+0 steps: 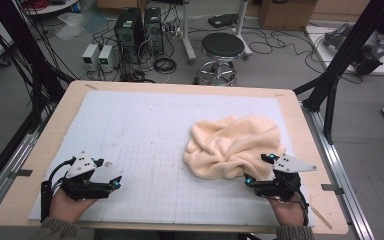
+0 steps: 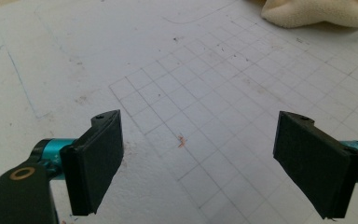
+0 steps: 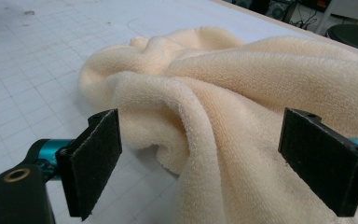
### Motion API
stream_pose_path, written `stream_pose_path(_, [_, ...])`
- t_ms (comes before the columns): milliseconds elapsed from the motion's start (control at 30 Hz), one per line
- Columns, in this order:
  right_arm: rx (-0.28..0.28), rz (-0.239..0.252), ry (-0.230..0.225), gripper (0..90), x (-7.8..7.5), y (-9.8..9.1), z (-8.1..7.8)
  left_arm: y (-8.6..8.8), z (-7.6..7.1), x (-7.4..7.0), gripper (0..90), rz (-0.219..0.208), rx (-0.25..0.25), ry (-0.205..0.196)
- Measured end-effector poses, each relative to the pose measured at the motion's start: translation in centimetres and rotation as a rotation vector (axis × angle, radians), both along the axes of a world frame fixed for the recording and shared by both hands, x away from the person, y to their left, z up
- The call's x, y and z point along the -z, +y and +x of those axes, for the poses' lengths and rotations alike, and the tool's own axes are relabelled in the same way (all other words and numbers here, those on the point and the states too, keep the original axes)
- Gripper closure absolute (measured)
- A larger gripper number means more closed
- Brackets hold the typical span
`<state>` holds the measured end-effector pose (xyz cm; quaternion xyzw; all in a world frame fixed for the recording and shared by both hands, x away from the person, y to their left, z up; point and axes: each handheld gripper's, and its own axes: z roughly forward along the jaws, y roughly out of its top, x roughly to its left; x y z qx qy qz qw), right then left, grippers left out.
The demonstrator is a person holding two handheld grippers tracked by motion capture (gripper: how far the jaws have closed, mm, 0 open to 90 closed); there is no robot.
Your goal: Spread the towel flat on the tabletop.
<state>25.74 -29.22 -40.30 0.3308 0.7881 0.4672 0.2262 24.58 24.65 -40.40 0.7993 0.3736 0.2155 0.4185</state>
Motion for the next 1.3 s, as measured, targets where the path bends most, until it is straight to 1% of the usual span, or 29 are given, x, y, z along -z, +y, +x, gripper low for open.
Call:
stream_pose_path(67, [-0.001, -0.001, 0.007, 12.5, 0.0, 0.0, 0.1, 0.0, 0.1, 0.0, 16.6, 0.004, 0.001, 0.0])
stream_pose_path(100, [-0.002, -0.008, 0.001, 12.5, 0.0, 0.0, 0.1, 0.0, 0.2, 0.0, 16.5, 0.002, 0.0, 0.002])
stream_pose_path(200, [0.0, -0.008, 0.002, 12.5, 0.1, 0.0, 0.0, -0.1, 0.3, 0.1, 16.5, 0.001, 0.003, 0.005])
stream_pose_path(267, [0.003, -0.005, 0.007, 12.5, 0.1, 0.0, 0.0, -0.1, 0.3, 0.1, 16.6, 0.002, 0.004, 0.006])
stream_pose_path(433, [-0.001, -0.012, -0.002, 12.5, 0.1, 0.0, 0.0, -0.1, 0.3, 0.1, 16.5, 0.003, 0.005, 0.005])
stream_pose_path(500, [0.001, -0.013, 0.003, 12.5, 0.0, 0.1, -0.1, -0.1, 0.2, 0.1, 16.6, 0.001, 0.005, 0.006])
stream_pose_path(733, [0.003, -0.016, -0.002, 12.6, -0.1, 0.1, -0.4, -0.4, 0.0, 0.0, 16.6, -0.002, 0.014, 0.004])
stream_pose_path(767, [0.003, -0.017, -0.002, 12.6, -0.1, 0.1, -0.5, -0.4, 0.0, 0.0, 16.7, 0.002, 0.022, 0.002])
stream_pose_path(900, [0.003, -0.016, -0.002, 12.6, -0.1, 0.1, -0.5, -0.5, 0.0, 0.0, 16.7, 0.005, 0.025, 0.005])
stream_pose_path(1000, [0.003, -0.016, -0.001, 12.6, -0.1, 0.1, -0.4, -0.7, 0.2, 0.0, 16.7, -0.008, 0.027, 0.008])
stream_pose_path(1167, [0.003, -0.016, -0.002, 12.6, -0.1, 0.1, -0.4, -1.1, 0.3, -0.1, 16.9, -0.01, 0.042, 0.005])
stream_pose_path(1200, [0.003, -0.017, -0.003, 12.6, -0.1, 0.1, -0.4, -1.2, 0.4, -0.1, 16.9, -0.014, 0.047, 0.008])
stream_pose_path(1233, [0.003, -0.02, -0.003, 12.6, -0.1, 0.1, -0.4, -1.6, 0.4, -0.2, 16.9, -0.028, 0.052, 0.009])
stream_pose_path(1300, [0.004, -0.014, -0.005, 12.6, -0.2, 0.1, -0.5, -1.8, 0.5, -0.4, 17.2, -0.032, 0.06, 0.005])
